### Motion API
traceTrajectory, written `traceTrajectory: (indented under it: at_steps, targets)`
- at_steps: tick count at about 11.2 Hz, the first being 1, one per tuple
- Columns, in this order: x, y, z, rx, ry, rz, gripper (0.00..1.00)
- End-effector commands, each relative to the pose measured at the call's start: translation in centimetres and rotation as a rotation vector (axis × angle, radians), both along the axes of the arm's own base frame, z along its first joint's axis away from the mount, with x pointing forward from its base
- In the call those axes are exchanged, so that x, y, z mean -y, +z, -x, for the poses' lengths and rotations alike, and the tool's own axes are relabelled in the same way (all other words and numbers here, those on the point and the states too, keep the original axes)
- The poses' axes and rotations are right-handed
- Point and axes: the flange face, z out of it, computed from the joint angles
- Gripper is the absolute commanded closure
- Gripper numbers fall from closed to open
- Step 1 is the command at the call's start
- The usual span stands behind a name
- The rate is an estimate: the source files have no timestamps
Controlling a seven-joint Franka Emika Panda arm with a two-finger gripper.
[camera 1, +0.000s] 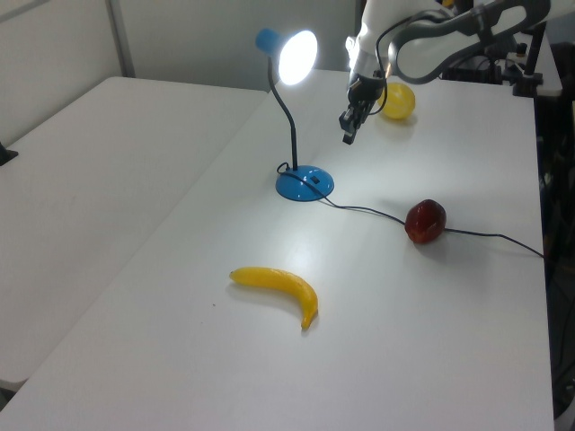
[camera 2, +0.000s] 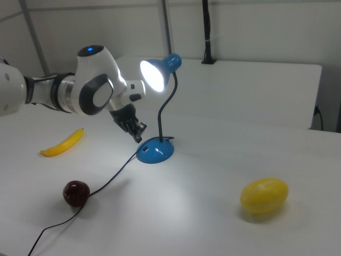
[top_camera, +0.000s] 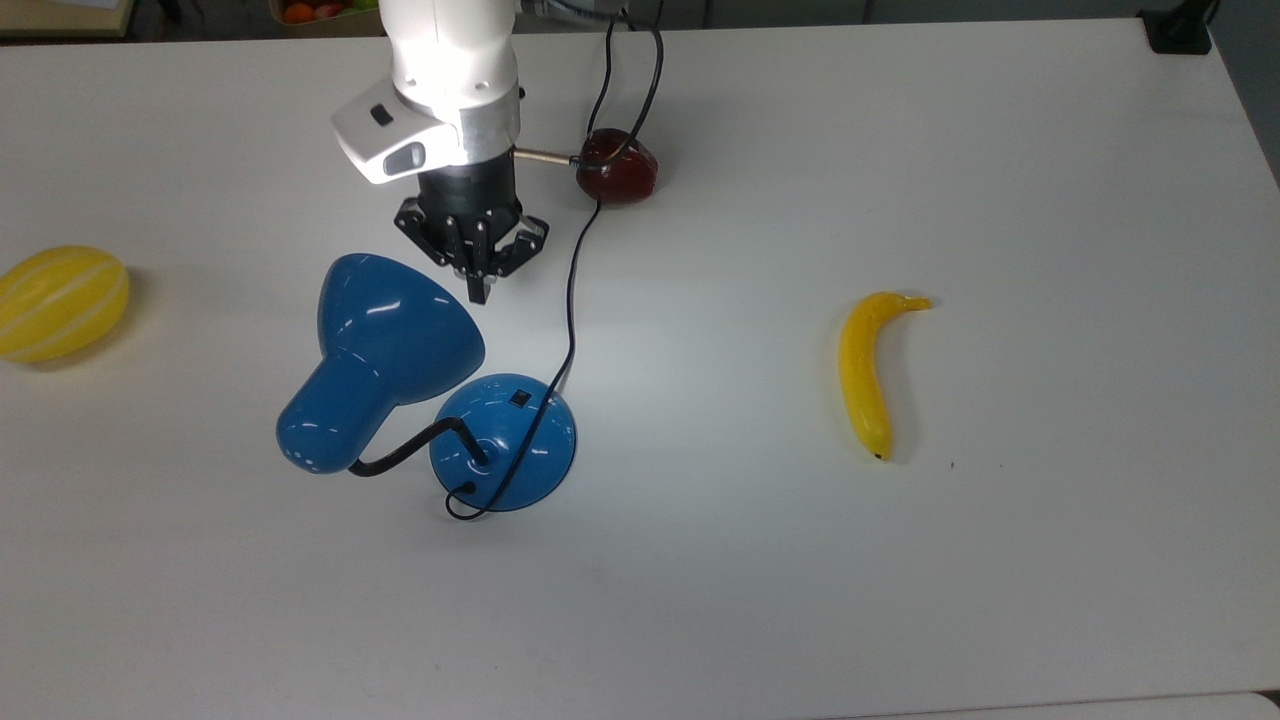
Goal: Turn off lamp
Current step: 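Lower the gripper onto the base switch and press it down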
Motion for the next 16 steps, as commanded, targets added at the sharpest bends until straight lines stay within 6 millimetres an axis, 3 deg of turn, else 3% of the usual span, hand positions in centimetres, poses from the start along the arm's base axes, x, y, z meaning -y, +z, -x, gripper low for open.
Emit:
traceTrajectory:
  at_steps: [1,7,16]
  targets:
    - [-1.1,-2.9,-2.3,0.07,0.001,-0.008,1.0]
    - [-3.5,-7.2,-4.2,0.066,0.066,0.026,1.0]
    - [-4.1,-8.9,-4.6,0.052,0.088,0.062,1.0]
